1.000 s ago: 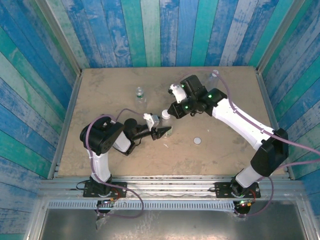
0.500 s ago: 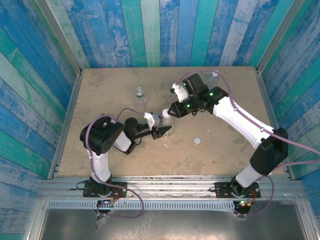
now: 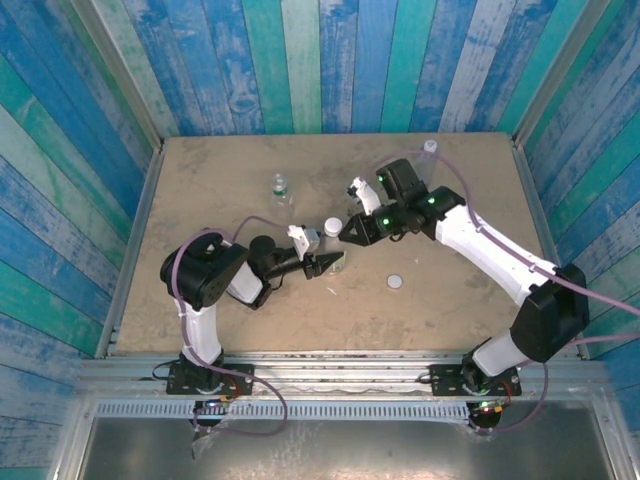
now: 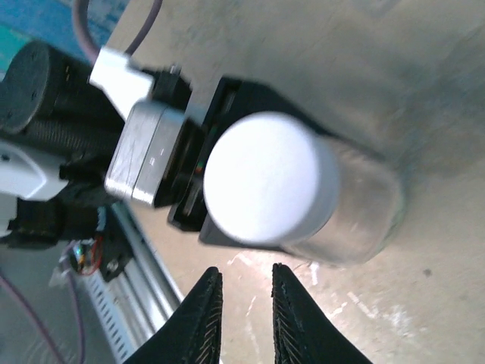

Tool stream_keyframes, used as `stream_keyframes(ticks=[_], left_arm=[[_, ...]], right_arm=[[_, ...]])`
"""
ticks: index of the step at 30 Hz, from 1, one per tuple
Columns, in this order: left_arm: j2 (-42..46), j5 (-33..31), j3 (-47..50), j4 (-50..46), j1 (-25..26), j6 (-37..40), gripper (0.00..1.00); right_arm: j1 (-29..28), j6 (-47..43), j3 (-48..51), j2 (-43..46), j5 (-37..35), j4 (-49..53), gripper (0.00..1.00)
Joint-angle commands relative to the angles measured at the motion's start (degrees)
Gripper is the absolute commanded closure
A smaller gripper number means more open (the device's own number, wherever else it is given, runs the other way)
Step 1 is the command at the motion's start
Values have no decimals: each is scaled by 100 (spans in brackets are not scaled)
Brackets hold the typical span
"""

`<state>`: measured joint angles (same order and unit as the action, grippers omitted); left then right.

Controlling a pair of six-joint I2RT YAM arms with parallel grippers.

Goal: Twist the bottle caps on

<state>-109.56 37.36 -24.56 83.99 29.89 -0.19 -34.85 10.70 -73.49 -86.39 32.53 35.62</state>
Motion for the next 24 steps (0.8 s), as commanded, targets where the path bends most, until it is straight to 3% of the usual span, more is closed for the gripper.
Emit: stream_keyframes(ticks=[1,6,9,14,16,24], left_arm=[[7,-91,152,-514,17,-53,44],[458,13,-77,-1455,16,224,44],[505,99,-350,-1893,13,404,44],[196,343,-399,-986,17,-23,45],[86,532,-307,-563,17,-162,45],[779,994,-216,-1948,17,1051,42]], right_arm=[[9,-55,77,201,241,-18,74],[180,-586,-85,628,-601,-90,43],[172,-1358,-3,874,-1186,-108,32],[93,-3168,266,1153,-1582,-21,26],[-124,-4002,370,1231,-1416,108,24],[-149,-5571,96,991,-985,808,24]])
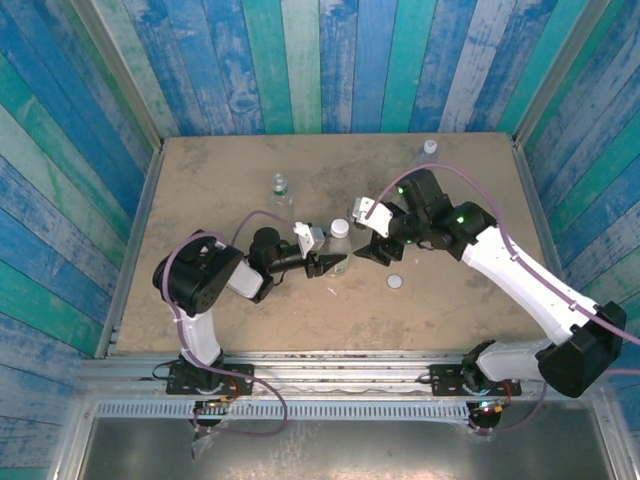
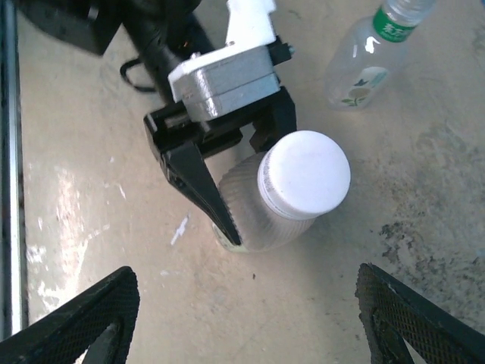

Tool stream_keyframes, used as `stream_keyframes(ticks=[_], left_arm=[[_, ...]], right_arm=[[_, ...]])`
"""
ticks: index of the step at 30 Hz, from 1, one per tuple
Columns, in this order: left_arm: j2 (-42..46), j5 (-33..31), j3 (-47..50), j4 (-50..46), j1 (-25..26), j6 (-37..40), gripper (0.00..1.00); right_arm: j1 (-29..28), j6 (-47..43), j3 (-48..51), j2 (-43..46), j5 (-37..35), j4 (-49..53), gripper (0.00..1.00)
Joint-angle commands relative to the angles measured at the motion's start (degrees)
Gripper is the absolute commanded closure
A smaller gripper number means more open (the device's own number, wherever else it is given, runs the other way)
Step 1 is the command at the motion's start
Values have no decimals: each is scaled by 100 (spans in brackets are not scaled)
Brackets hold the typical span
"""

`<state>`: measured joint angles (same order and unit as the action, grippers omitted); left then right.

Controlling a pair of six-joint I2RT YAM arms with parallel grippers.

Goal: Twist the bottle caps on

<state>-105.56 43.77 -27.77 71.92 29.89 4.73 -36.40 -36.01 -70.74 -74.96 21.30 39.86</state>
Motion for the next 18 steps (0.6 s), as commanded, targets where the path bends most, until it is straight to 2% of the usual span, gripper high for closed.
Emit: stream_keyframes(ticks=[1,5,18], left_arm=[[424,409,62,-1016,17,771,42],[449,407,-26,-1441,17,1023,42],[404,580,-88,-1633,17,1060,42]], right_arm=[[15,-1006,-310,-261,205,522,25],[28,-1271,-829,-743,347,989,31],[28,-1559,-1780,-1788,946,1638,41]])
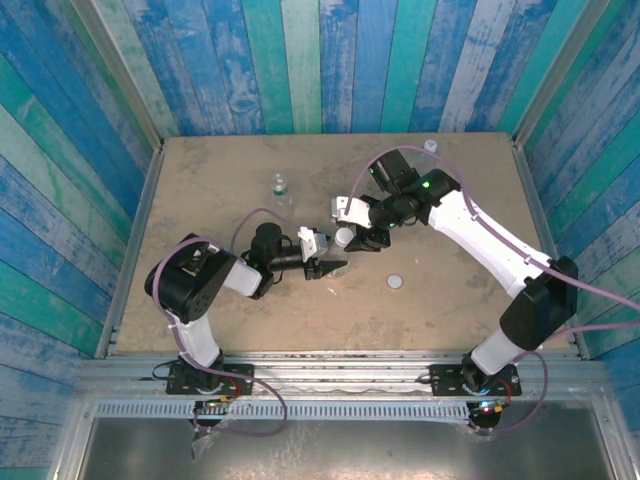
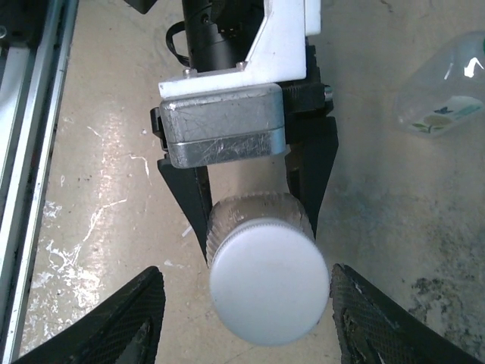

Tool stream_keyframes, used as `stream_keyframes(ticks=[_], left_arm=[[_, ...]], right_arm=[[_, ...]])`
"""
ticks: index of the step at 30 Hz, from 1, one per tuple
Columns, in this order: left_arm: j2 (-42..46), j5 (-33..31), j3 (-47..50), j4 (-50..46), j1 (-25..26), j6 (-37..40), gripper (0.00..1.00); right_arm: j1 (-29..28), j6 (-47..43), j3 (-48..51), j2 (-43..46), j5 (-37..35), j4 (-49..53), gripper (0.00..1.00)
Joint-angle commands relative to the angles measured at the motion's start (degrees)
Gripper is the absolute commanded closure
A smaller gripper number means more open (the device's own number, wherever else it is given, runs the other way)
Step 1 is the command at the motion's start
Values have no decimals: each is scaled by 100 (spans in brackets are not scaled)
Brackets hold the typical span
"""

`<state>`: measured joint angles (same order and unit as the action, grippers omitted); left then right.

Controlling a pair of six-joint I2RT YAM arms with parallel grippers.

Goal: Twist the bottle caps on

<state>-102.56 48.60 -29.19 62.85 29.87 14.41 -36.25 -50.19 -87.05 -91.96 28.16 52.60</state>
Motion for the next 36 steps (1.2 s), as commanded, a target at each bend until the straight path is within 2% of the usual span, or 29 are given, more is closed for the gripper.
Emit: stream_keyframes(ticks=[1,9,16,19,25,31,36], left_arm=[[100,118,41,-729,19,90,42],[98,177,14,-708,19,2,42],[81,172,1,-593,19,-183,42],[14,-65,18,-266,19,-487,43],[-68,-1101,85,464,19,-1237,43],[-166,-1963,72,828,123,-1610,44],[-178,-2077,116,864,169,-1587,43]], right_arm=[[13,-131,-176,-128,252,356,43],[13,-67,-272,-293,252,384,54],[13,28,-305,-359,129,391,60],[13,221,-339,-389,101,382,60],[12,1964,-366,-464,-364,131,63],[-278,4532,168,-175,-1361,-600,66],[-694,5994,488,0,-2209,-912,67]])
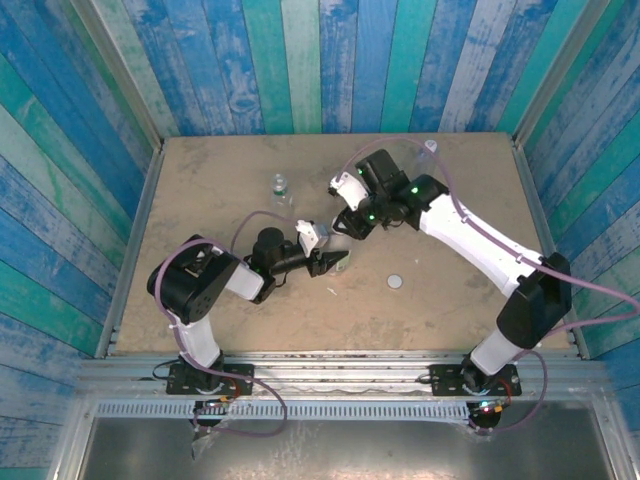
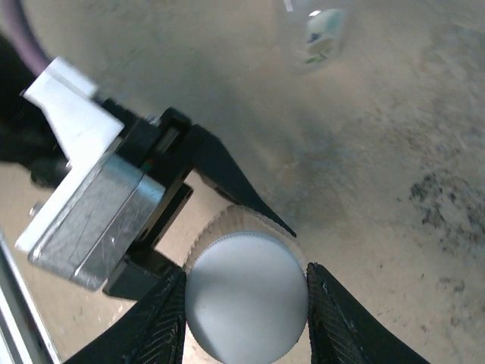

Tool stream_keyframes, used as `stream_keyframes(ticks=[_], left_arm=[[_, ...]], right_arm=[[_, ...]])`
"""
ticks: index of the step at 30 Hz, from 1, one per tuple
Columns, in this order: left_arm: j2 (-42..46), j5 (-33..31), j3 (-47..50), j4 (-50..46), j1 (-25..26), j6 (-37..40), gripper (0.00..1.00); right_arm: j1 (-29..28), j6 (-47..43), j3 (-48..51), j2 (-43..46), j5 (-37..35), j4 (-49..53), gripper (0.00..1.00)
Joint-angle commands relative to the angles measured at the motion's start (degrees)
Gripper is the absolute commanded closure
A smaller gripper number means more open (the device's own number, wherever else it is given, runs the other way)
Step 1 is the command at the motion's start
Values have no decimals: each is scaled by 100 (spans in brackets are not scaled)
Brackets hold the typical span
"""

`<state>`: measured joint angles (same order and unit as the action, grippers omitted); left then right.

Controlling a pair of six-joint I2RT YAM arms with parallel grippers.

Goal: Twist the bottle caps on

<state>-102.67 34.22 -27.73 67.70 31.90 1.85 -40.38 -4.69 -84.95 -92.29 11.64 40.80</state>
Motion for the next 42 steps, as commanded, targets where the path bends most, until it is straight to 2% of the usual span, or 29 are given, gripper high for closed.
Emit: stream_keyframes(ticks=[1,3,4,7,9,13,16,20,30,34,42], left_arm=[[-172,-616,1,392,-35,-313,43],[-149,-536,47,351,-35,-255,43],[-125,-440,56,286,-35,-209,43],[-73,-13,46,26,-35,-42,42],[-75,406,4,-166,-35,135,42],[-98,1077,65,-140,-33,286,42],[-104,1588,0,-485,-35,578,42],[-59,1930,-38,-822,-35,892,42],[-32,2061,-113,-1121,-35,1050,41],[-51,2108,-163,-1185,-35,1033,41],[-66,2159,-154,-1064,-38,911,41]], right_arm=[[-330,1419,338,98,-623,223,65],[-342,1227,497,301,-599,-29,55],[-339,1013,552,415,-476,-143,45],[-331,130,609,684,-61,-351,27],[-298,-549,682,833,127,-394,23],[-77,-2006,1024,1215,889,-315,25],[68,-3108,1066,1311,1463,69,27],[227,-3995,590,1011,1699,745,33],[441,-4321,-217,74,2147,1473,44],[497,-4346,-238,-27,2361,1571,48],[536,-4348,-211,-107,2352,1637,59]])
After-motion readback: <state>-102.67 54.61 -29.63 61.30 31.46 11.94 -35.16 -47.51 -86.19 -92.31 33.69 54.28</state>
